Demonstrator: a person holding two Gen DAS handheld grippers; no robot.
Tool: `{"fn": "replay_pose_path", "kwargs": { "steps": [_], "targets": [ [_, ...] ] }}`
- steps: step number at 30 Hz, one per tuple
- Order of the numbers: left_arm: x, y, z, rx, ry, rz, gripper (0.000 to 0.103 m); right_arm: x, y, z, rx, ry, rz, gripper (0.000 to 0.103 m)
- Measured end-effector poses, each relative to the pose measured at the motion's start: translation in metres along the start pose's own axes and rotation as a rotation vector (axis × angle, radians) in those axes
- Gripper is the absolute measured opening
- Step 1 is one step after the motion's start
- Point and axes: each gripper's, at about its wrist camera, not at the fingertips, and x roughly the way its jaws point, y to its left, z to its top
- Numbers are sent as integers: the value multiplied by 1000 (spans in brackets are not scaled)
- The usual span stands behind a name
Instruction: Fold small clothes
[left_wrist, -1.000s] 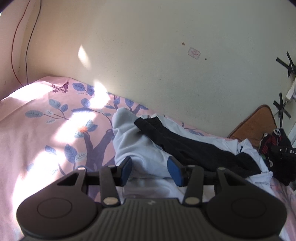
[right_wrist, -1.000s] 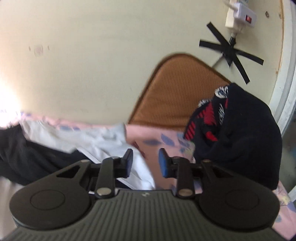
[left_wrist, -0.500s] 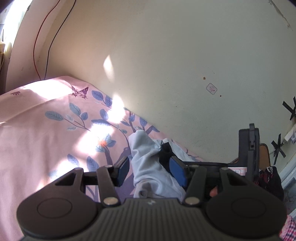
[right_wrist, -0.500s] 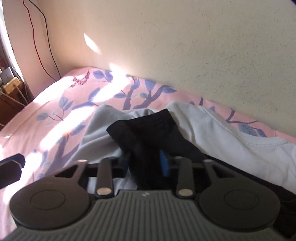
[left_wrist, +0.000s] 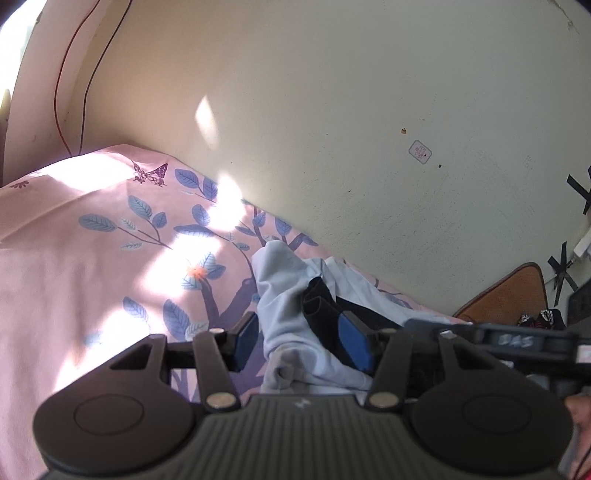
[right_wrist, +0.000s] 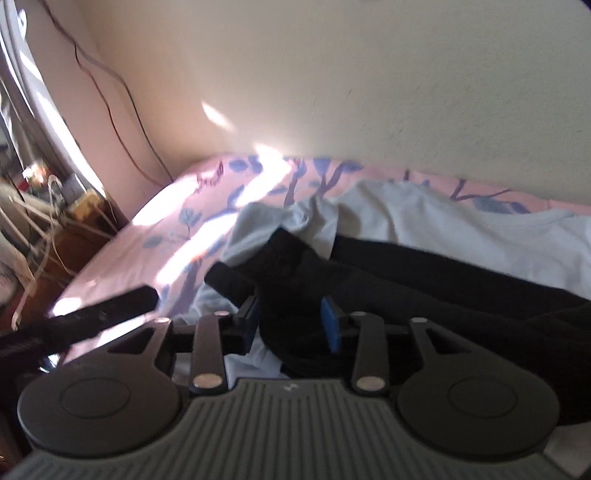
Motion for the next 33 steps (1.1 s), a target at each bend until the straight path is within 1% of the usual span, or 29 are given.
{"fn": "replay_pose_path", "kwargs": {
  "steps": [1, 3, 4, 5, 6, 7, 8, 9, 10, 11, 12, 13, 14, 15, 16, 18, 20, 22, 23, 24, 26, 27, 28, 29, 30, 31, 33],
  "targets": [
    [2, 0, -1, 4, 3, 3, 49, -22, -9, 1, 9, -46, -15, 41],
    [6, -1, -3, 14, 16, 17, 49, -71, -36, -6, 32, -132, -85, 42],
    [10, -2, -5, 23, 25, 30, 49, -90, -52, -13, 50, -153, -122, 43],
    [14, -3, -7, 35, 38, 46, 49, -108, -74, -22, 85, -158, -177, 44],
    [20, -4, -10, 51, 54, 66, 49, -117, -96, -31, 124, -140, -248, 46],
    [29, -7, -14, 81, 81, 104, 49, -120, -120, -41, 162, -87, -351, 48],
    [33, -11, -16, 103, 90, 129, 47, -118, -143, -50, 201, -7, -434, 45],
    [28, -13, -17, 119, 56, 120, 50, -127, -158, -62, 219, -65, -402, 38],
    [24, -14, -19, 131, 31, 107, 50, -135, -164, -63, 278, -65, -400, 39],
    [20, -14, -20, 140, 14, 95, 51, -150, -165, -66, 327, -122, -344, 41],
    [18, -14, -19, 141, 10, 87, 53, -167, -160, -70, 329, -198, -259, 44],
    [17, -13, -18, 138, 28, 100, 53, -184, -153, -73, 297, -248, -205, 48],
    [14, -13, -19, 138, 50, 124, 53, -197, -145, -77, 256, -271, -196, 48],
    [4, -12, -21, 140, 65, 138, 52, -211, -137, -85, 206, -281, -210, 49],
    [-11, -11, -25, 142, 53, 112, 53, -220, -132, -94, 168, -280, -221, 49],
    [-49, -6, -35, 157, 40, 67, 55, -238, -127, -124, 90, -269, -239, 49],
    [-83, -2, -48, 188, 37, 70, 55, -243, -135, -159, 69, -228, -268, 49],
    [-117, 2, -61, 214, 58, 71, 56, -238, -149, -191, 78, -187, -303, 49],
    [-130, 4, -67, 218, 71, 77, 56, -231, -154, -201, 86, -178, -309, 49],
    [-141, 5, -72, 220, 79, 83, 56, -224, -160, -211, 99, -169, -299, 49],
    [-160, 5, -81, 218, 82, 99, 56, -205, -164, -224, 121, -158, -249, 48],
    [-171, 3, -87, 214, 82, 108, 56, -195, -162, -228, 118, -145, -231, 46],
    [-180, 2, -92, 215, 80, 114, 56, -187, -159, -234, 105, -135, -223, 24],
    [-189, 1, -98, 218, 77, 124, 56, -183, -149, -241, 60, -143, -248, 2],
    [-199, 0, -105, 225, 71, 138, 56, -181, -144, -248, 38, -146, -264, 4],
    [-207, -2, -110, 234, 67, 150, 56, -184, -143, -254, 36, -166, -286, 4],
    [-224, -2, -122, 246, 69, 155, 56, -211, -158, -267, 120, -233, -347, 3]
  ]
}}
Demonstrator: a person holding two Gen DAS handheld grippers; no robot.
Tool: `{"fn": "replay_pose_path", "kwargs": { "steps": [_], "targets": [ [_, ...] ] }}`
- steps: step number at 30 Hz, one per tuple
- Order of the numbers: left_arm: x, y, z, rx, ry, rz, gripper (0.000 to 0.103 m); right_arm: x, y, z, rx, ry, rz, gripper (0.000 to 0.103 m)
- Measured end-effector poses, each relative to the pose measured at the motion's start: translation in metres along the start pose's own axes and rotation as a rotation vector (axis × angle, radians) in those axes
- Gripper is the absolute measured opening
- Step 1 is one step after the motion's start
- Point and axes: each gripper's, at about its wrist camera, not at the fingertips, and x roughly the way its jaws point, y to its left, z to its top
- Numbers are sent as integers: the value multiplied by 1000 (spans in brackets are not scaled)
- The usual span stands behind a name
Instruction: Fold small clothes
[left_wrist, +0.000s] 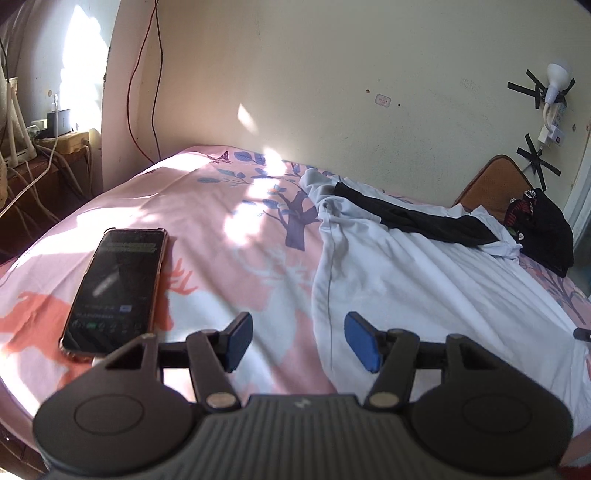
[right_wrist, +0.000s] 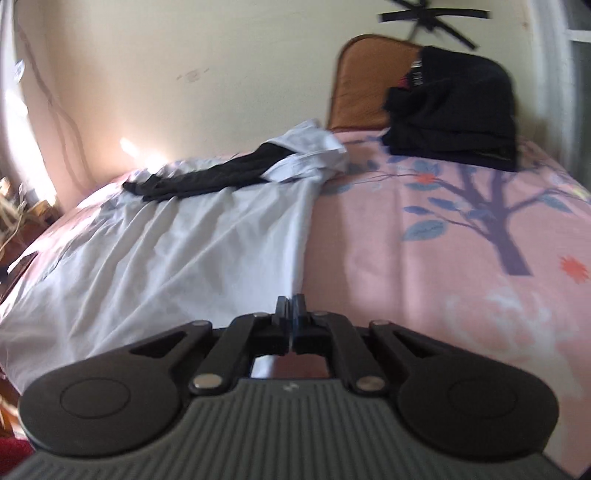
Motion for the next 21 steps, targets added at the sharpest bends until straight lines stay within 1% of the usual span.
{"fn": "replay_pose_path", "kwargs": {
  "steps": [2, 3, 4, 5, 6, 7, 8, 9, 10, 13, 14, 16, 17, 18, 19, 20, 21],
  "targets": [
    [-9, 1, -10, 0, 20, -8, 57, -15, -28, -7, 103, 0, -47, 3],
    [-12, 1, -14, -4, 36, -15, 57, -24, -38, -10, 122, 6, -78, 3],
    [-13, 2, -18, -9, 52, -29, 58, -32, -46, -14, 152, 11, -61, 9],
    [-12, 3, -23, -16, 72, -47, 61, -37, -52, -18, 194, 16, -24, 10],
    [-10, 4, -28, -26, 91, -48, 62, -47, -57, -21, 240, 28, 44, 13],
    [-8, 6, -33, -41, 111, -39, 62, -54, -59, -17, 262, 39, 96, 20],
    [-7, 8, -38, -56, 113, -37, 62, -58, -57, -19, 259, 43, 124, 25],
    [-12, 8, -42, -68, 96, -38, 63, -62, -54, -20, 237, 53, 139, 40],
    [-15, 9, -44, -82, 96, -50, 64, -62, -49, -24, 210, 67, 147, 50],
    [-23, 11, -50, -130, 99, -88, 71, -62, -31, -39, 138, 139, 165, 52],
    [-25, 9, -52, -136, 99, -106, 73, -64, -26, -46, 118, 140, 169, 51],
    [-24, 2, -54, -132, 108, -131, 73, -60, -17, -54, 74, 127, 169, 50],
    [-22, -4, -55, -124, 117, -141, 73, -60, -12, -57, 58, 118, 163, 46],
    [-21, -10, -56, -111, 117, -154, 73, -58, -10, -57, 51, 128, 172, 19],
    [-19, -16, -55, -95, 113, -169, 72, -55, -5, -59, 49, 155, 192, 6],
    [-17, -22, -54, -78, 111, -183, 68, -69, 5, -56, 42, 151, 183, 5],
    [-13, -30, -53, -59, 114, -196, 55, -69, 8, -55, 24, 146, 173, 5]
  ]
}}
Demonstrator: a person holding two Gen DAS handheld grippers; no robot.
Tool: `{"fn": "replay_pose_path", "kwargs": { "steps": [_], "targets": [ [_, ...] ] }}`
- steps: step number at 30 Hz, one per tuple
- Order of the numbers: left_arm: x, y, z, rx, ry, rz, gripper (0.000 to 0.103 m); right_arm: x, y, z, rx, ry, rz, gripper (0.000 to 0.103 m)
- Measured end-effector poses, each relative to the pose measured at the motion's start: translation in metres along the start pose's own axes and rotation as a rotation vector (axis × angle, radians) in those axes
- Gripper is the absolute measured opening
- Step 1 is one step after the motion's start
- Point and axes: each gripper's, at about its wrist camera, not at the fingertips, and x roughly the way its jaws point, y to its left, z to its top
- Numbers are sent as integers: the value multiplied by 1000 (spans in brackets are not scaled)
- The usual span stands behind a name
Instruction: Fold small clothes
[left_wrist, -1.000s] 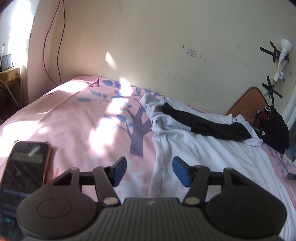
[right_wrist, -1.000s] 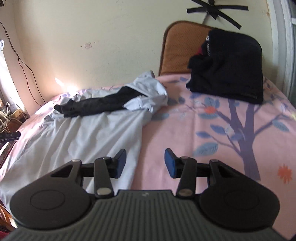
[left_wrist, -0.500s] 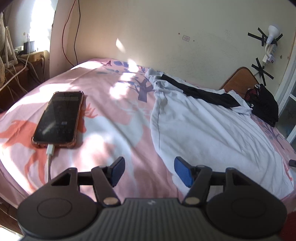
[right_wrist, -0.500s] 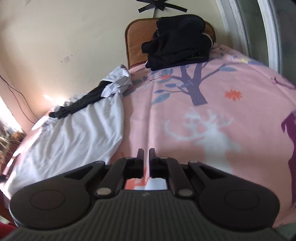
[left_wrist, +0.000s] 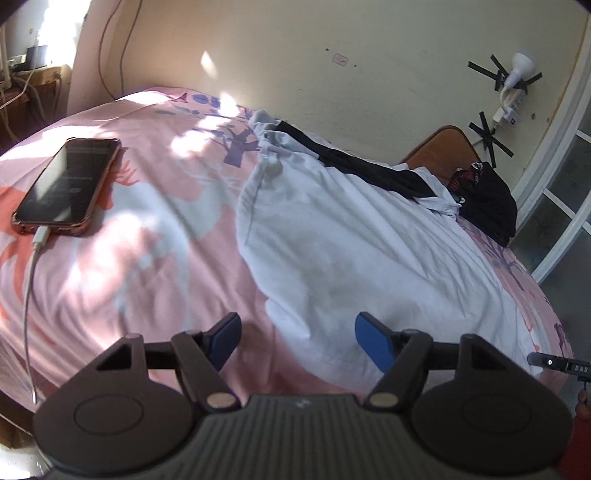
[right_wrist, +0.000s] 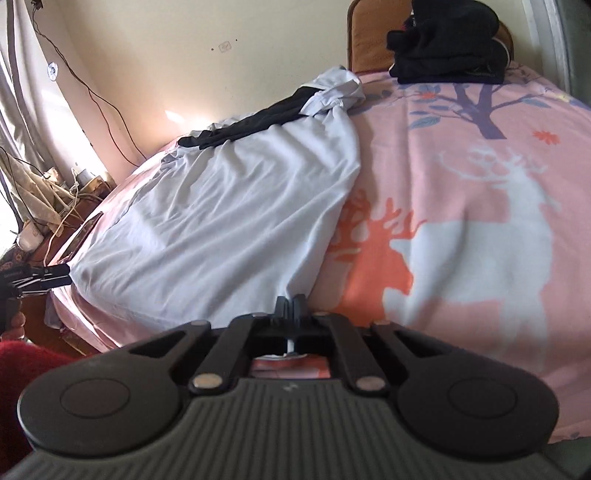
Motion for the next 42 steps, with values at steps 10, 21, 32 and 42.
{"fn": "replay_pose_path", "kwargs": {
  "steps": [10, 21, 32, 42],
  "targets": [
    [-12, -11, 32, -72, -15, -159, 7, -69, -3, 37, 74, -235, 33, 5],
    [88, -31, 219, -90, -188, 103, 31, 35, -16, 202, 127, -407, -34, 30],
    [113, 28, 158, -80, -68, 136, 77, 19, -25, 120, 32, -229, -151, 68],
    [126, 19, 139, 63, 162, 194, 7, 37, -10, 111, -66, -57, -224, 9]
  ]
}}
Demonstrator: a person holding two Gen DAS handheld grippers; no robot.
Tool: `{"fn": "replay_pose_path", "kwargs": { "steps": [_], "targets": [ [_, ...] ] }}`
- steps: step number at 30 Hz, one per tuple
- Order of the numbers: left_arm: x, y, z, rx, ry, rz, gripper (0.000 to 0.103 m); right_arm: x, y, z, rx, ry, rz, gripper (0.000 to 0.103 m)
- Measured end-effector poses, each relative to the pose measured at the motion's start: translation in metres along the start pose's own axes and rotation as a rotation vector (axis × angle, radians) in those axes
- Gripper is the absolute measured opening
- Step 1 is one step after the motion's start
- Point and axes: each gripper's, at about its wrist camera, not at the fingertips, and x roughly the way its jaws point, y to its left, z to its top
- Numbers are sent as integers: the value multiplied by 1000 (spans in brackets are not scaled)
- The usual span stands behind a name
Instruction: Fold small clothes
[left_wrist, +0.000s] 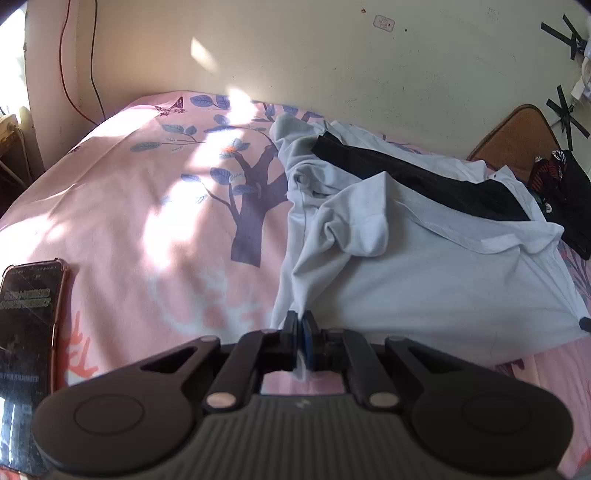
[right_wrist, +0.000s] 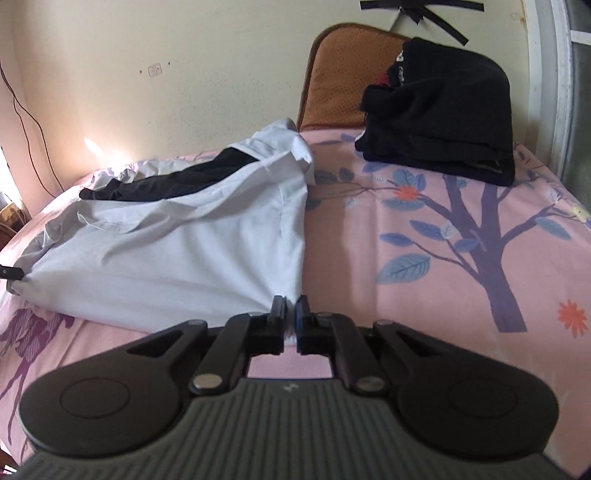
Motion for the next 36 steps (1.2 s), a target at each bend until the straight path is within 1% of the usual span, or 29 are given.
{"fn": "replay_pose_path", "kwargs": {
  "steps": [1, 2, 3, 4, 5, 6, 7, 8, 9, 10, 11, 12, 13, 14, 15, 17, 19, 20, 22, 25, 26, 27, 28, 29, 30, 32, 33, 34, 36],
  "targets": [
    [-3, -1, 1, 7, 29, 4, 8, 1, 0, 1, -17, 14, 6, 13],
    [-8, -3, 3, 28, 46, -12, 12, 0, 2, 6, -41, 37, 20, 16],
    [-14, -5, 5, 52, 44, -23, 24, -3, 2, 15, -66, 37, 29, 21],
    [-24, -8, 10, 87, 11, -23, 32, -10, 2, 26, -83, 8, 39, 28],
    [-33, -12, 18, 118, -39, -8, 47, -18, 2, 41, -93, -37, 54, 32],
    [-42, -19, 30, 154, -112, 11, 60, -21, 1, 57, -95, -71, 68, 39],
    [-49, -26, 43, 184, -183, 25, 67, -19, 1, 76, -96, -94, 78, 44],
    [-52, -36, 60, 218, -270, 39, 85, -14, 2, 96, -100, -111, 88, 46],
    [-51, -45, 75, 246, -344, 50, 92, -7, 3, 114, -106, -126, 96, 52],
    [-47, -55, 91, 281, -407, 63, 97, 6, 5, 134, -115, -144, 109, 67],
    [-37, -64, 107, 319, -434, 83, 97, 20, 7, 151, -125, -154, 129, 77],
    [-21, -76, 130, 347, -430, 107, 97, 35, 11, 165, -137, -157, 141, 91],
    [-2, -83, 152, 353, -407, 110, 97, 53, 14, 179, -142, -158, 137, 91],
    [14, -86, 170, 346, -374, 93, 97, 75, 18, 193, -139, -141, 125, 91],
    [41, -91, 194, 336, -302, 64, 95, 98, 20, 207, -128, -103, 125, 91],
    [94, -94, 232, 309, -172, 42, 91, 146, 22, 229, -102, -19, 155, 91],
    [140, -94, 258, 274, -73, 27, 89, 188, 24, 242, -93, 44, 155, 91],
    [161, -94, 267, 269, -41, 33, 85, 207, 24, 245, -93, 69, 151, 91],
    [195, -96, 278, 268, -2, 39, 83, 240, 25, 250, -103, 116, 129, 91],
    [230, -100, 282, 268, 73, 7, 72, 275, 26, 249, -102, 215, 162, 90],
    [240, -104, 277, 281, 95, 10, 58, 283, 29, 246, -111, 239, 172, 89],
    [249, -106, 274, 292, 120, 13, 37, 289, 33, 245, -129, 253, 180, 84],
    [256, -109, 269, 305, 142, 28, 29, 295, 38, 243, -155, 262, 178, 62],
    [255, -113, 265, 321, 100, 48, 15, 300, 42, 241, -179, 277, 179, 43],
    [253, -117, 261, 343, 92, 61, 4, 303, 46, 240, -195, 294, 184, 5],
    [242, -120, 258, 329, 73, 56, 4, 290, 56, 237, -241, 248, 180, 6],
    [229, -121, 256, 326, 47, 45, 4, 275, 61, 237, -270, 201, 189, 6],
    [208, -121, 253, 323, 4, 26, 4, 257, 65, 239, -286, 151, 199, 6],
    [162, -117, 241, 305, -66, -36, 4, 212, 70, 243, -299, 60, 239, 6]
  ]
}}
